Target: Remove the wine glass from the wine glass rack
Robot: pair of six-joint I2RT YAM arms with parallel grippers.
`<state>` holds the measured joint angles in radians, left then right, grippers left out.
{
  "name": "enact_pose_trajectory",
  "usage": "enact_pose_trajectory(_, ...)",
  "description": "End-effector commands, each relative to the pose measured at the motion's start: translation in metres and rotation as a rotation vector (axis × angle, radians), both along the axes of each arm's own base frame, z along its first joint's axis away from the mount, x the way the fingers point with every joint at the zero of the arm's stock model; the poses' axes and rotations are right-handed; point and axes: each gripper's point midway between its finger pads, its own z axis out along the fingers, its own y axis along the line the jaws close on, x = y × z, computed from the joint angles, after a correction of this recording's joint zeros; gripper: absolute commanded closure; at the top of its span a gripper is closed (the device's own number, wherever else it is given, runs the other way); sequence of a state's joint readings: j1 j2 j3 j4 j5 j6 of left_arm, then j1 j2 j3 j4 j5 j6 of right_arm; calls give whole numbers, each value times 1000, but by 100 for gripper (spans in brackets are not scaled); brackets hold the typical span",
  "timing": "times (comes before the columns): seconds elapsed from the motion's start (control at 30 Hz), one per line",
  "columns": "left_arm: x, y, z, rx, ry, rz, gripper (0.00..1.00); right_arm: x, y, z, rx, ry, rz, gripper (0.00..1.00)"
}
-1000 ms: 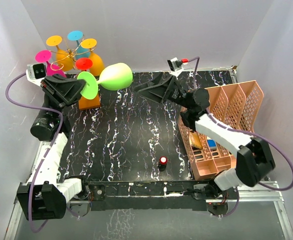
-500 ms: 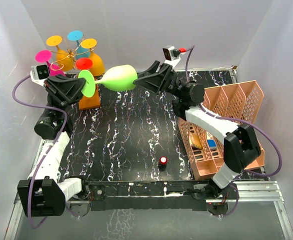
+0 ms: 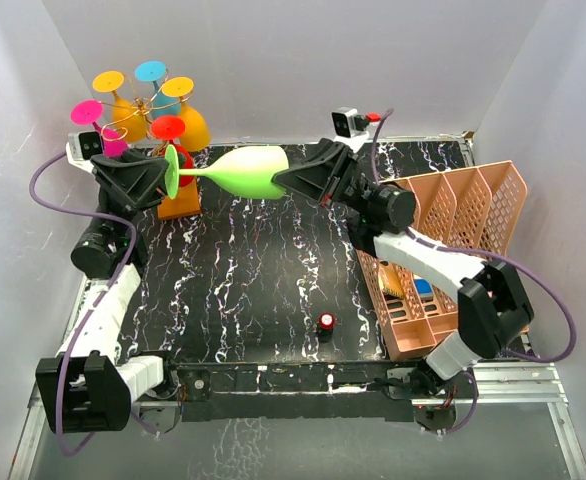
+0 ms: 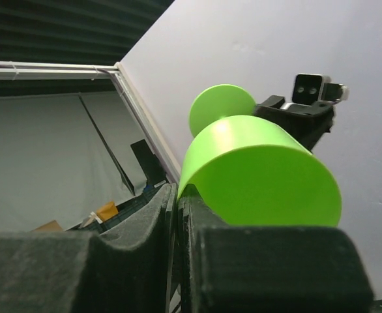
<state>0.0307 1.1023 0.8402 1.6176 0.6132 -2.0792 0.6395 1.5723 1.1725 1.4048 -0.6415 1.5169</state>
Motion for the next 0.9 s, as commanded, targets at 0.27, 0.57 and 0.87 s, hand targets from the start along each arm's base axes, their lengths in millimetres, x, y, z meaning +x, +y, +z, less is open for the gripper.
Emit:
enact_pose_trajectory(0.27,-9,-21,-22,265,23,180,6,15,-42,1,-110,119,-482,92)
enact_pose_trajectory(0.57,50,-10,-91,702,282,482,3,54,-82,-104,-514,282,-880,92)
enact_pose_trajectory(0.87,63,16,-104,837,381,666,3,29,-75,-172,-884,57,-783,92)
